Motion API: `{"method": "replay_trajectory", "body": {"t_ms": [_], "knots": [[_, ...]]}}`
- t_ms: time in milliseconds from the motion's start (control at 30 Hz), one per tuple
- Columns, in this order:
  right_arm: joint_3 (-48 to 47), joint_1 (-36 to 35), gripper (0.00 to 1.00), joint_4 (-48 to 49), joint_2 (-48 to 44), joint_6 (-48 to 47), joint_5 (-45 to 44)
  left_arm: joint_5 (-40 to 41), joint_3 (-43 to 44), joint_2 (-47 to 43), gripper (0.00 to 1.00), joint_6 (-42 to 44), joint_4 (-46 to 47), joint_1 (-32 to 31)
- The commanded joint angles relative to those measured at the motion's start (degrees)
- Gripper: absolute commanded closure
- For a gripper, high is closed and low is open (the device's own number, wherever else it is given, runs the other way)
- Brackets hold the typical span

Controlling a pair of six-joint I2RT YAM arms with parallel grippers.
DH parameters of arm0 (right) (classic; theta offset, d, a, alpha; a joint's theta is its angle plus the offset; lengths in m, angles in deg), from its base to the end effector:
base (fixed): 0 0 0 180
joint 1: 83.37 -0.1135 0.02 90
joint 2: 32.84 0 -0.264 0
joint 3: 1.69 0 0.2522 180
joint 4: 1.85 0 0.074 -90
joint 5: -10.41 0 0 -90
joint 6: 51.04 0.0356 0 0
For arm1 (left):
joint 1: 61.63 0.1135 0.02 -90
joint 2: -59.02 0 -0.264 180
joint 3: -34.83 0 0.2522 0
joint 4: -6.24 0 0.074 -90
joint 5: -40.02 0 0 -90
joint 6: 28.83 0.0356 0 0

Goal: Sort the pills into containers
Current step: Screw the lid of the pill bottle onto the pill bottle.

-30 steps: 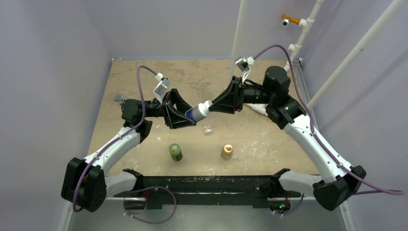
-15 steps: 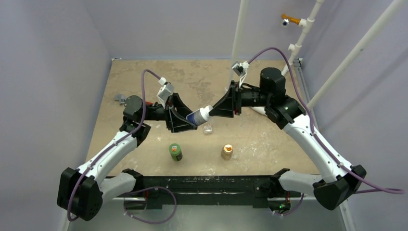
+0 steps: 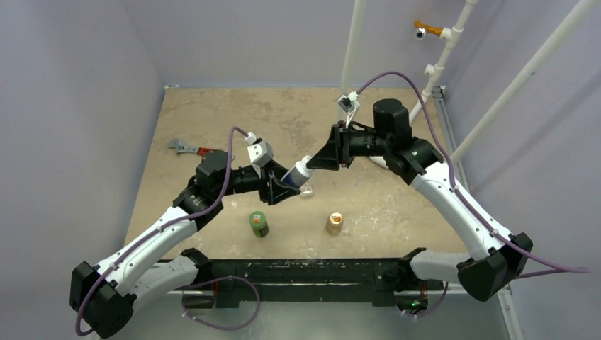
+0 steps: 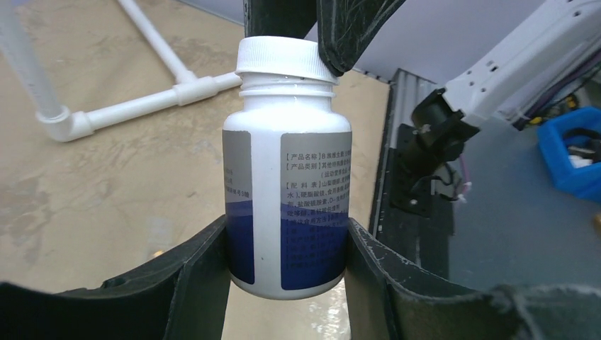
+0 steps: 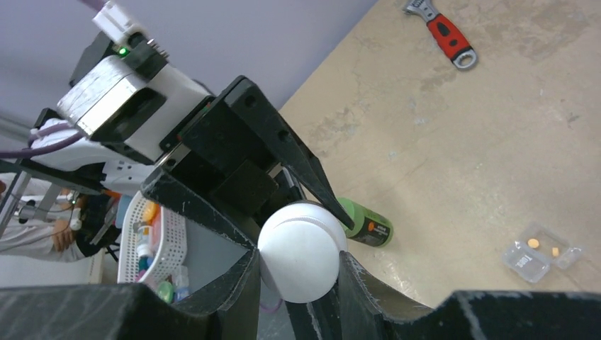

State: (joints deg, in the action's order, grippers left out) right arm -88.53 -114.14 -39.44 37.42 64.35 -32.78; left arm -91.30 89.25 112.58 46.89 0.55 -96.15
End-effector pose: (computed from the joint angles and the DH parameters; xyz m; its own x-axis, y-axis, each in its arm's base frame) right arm 0.2139 0.1576 0.3987 -0.6792 -0.0629 -0.7313 -0.7126 0.2954 0.6364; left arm 0.1644 -0.1416 0.3212 -0.3059 -0.0144 -0.9519 0.9207 0.2501 -0.2997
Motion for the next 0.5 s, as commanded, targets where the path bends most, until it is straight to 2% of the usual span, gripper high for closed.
{"method": "replay_trajectory", "body": {"t_ms": [0,167,467], "knots": [[-1.9,-2.0,1.0,-8.9,2.2,-2.6,-3.5,14.8,3.4,-2.5,1.0,8.5,1.7,-1.3],[-2.9,-2.0,1.0,-10.9,3.4,-2.6,-5.6,18.9,3.3,-2.6,1.0,11.5,0.7,-2.7],[-6.3,-2.0,1.0,-13.5,5.7,1.4,-8.7,34.0,1.0,-1.9,1.0,19.9,6.0,-10.1]]}}
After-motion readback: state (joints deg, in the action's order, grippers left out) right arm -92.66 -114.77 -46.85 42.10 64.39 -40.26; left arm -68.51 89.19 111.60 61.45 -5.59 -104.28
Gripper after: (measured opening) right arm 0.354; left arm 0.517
